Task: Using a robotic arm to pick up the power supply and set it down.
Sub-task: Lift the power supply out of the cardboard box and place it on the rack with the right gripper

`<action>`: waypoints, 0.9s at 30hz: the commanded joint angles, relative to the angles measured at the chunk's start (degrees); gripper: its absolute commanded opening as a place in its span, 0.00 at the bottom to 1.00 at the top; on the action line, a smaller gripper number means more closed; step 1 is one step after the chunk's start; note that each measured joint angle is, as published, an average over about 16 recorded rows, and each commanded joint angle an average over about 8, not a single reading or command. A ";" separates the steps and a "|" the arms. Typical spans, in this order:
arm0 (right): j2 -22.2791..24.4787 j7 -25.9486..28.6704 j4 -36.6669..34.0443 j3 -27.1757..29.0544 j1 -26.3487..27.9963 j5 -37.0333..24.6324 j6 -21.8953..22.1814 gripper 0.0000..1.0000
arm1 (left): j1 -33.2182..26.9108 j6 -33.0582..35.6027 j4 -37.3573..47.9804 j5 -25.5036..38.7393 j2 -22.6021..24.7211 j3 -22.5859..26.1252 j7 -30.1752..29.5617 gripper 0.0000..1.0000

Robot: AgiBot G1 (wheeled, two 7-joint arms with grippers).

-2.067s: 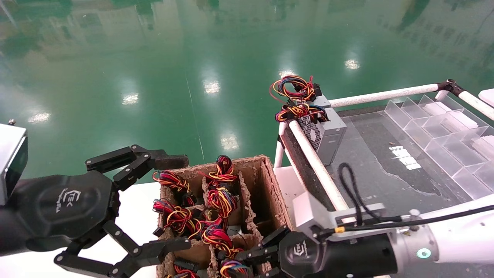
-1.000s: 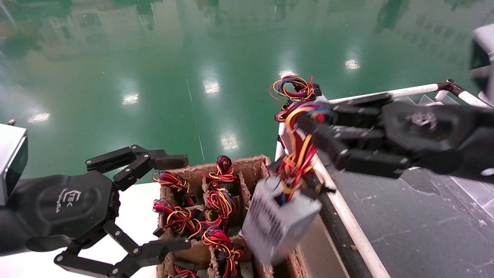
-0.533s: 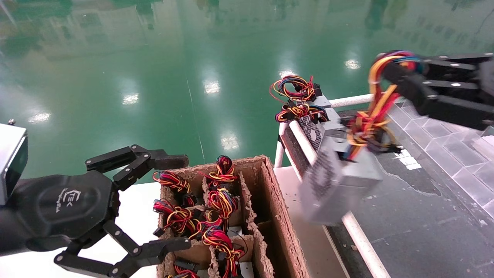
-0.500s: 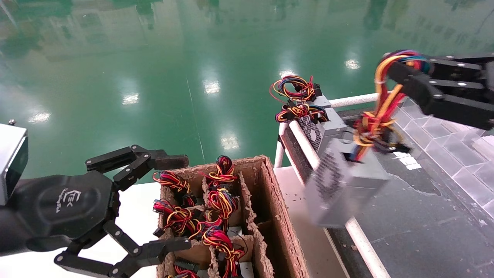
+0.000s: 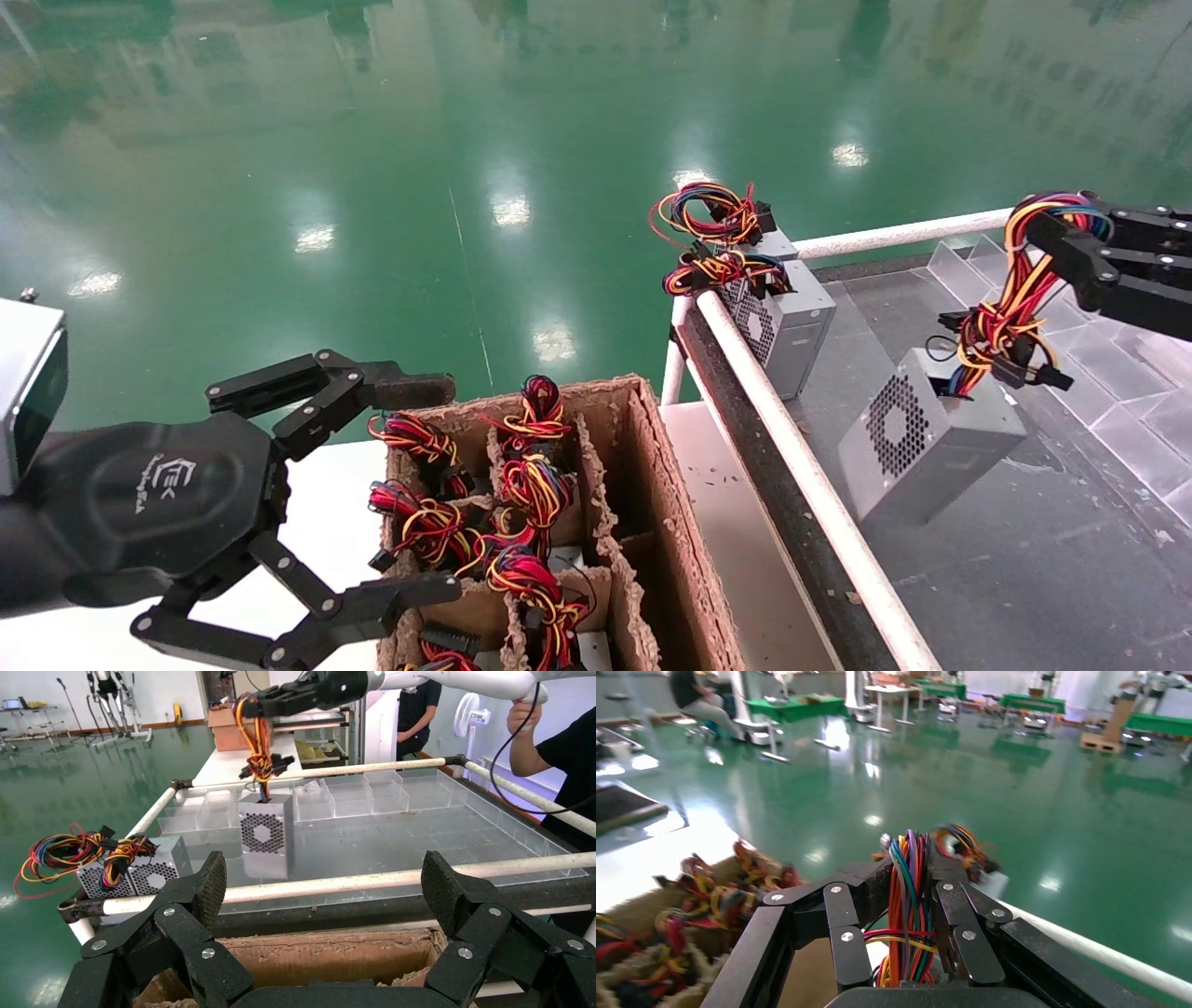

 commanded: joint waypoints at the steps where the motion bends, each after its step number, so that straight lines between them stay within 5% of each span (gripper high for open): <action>1: -0.51 -0.93 -2.22 -0.37 0.87 -1.11 0.21 0.00 | 0.00 0.00 0.00 0.00 0.00 0.00 0.00 1.00; 13: -7.14 -5.60 -15.13 -3.30 10.37 -8.10 4.08 0.00 | 0.00 0.00 0.00 -0.01 0.00 0.01 0.00 1.00; 27: -14.27 -9.64 -24.73 -5.49 17.96 -12.85 17.37 0.00 | 0.00 -0.01 0.00 -0.02 -0.01 0.02 0.01 1.00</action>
